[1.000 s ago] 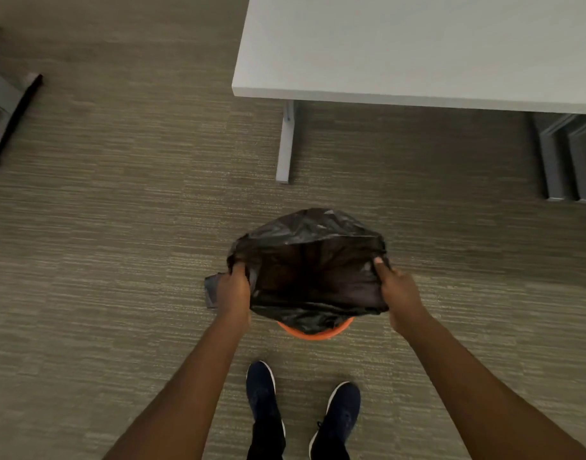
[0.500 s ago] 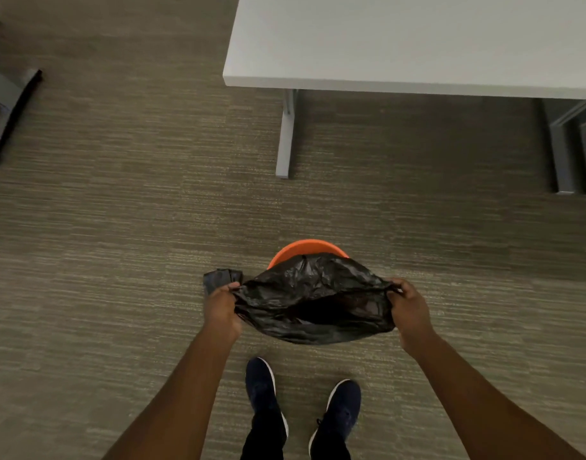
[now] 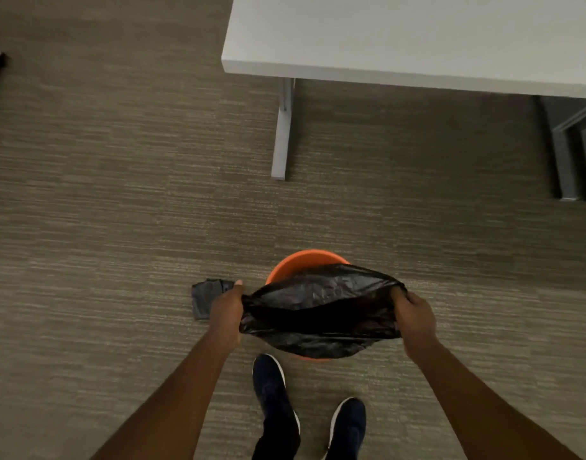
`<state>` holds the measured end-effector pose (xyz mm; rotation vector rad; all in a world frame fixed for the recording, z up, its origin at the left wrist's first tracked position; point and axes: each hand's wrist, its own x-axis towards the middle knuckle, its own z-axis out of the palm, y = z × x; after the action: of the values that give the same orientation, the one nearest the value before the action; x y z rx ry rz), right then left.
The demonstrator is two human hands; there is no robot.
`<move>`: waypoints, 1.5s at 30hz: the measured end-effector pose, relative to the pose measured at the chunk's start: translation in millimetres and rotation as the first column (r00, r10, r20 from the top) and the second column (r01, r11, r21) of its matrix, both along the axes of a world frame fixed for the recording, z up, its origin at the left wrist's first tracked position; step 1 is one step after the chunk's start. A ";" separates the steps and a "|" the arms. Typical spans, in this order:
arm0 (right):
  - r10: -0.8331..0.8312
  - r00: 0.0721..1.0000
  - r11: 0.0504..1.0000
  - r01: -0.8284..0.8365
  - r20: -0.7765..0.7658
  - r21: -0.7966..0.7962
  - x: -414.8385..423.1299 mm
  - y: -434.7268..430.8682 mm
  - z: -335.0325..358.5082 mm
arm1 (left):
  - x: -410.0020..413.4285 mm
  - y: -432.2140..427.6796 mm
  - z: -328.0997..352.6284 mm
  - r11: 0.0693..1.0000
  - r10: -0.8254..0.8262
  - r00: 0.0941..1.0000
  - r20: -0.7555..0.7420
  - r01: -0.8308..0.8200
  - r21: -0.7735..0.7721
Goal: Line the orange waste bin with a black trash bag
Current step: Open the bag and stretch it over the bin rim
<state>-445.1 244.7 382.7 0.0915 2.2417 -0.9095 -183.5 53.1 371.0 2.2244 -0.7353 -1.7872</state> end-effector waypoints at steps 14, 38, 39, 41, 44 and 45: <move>0.027 0.990 0.999 -0.023 0.136 -0.032 -48.3 -35.3 -120.1 | 3.4 -33.6 -118.9 0.532 -0.817 0.560 0.139 0.824 -0.194; 0.012 0.962 0.996 0.013 0.272 -0.093 -90.4 -87.6 -194.0 | -33.6 -71.2 -178.4 0.951 -0.302 0.942 -0.146 0.308 0.021; 0.023 0.954 0.993 0.013 0.300 -0.118 -91.9 -90.4 -194.6 | -35.4 -75.5 -179.9 0.961 -0.267 0.950 -0.161 0.275 0.028; 0.036 0.940 0.991 0.010 0.338 -0.135 -95.0 -96.5 -198.1 | -40.6 -84.1 -183.4 0.973 -0.214 0.955 -0.206 0.227 0.040; 0.013 0.944 0.995 0.021 0.328 -0.100 -97.8 -106.7 -207.5 | -49.1 -95.0 -191.7 0.974 -0.171 0.961 -0.219 0.198 0.108; -0.001 0.949 0.997 0.027 0.315 -0.078 -98.2 -109.9 -210.9 | -51.3 -97.4 -195.4 0.973 -0.163 0.965 -0.205 0.191 0.128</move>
<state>-543.3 134.8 171.8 0.2019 1.9079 -0.9228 -234.8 -44.3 175.6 2.0866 -0.8075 -2.1737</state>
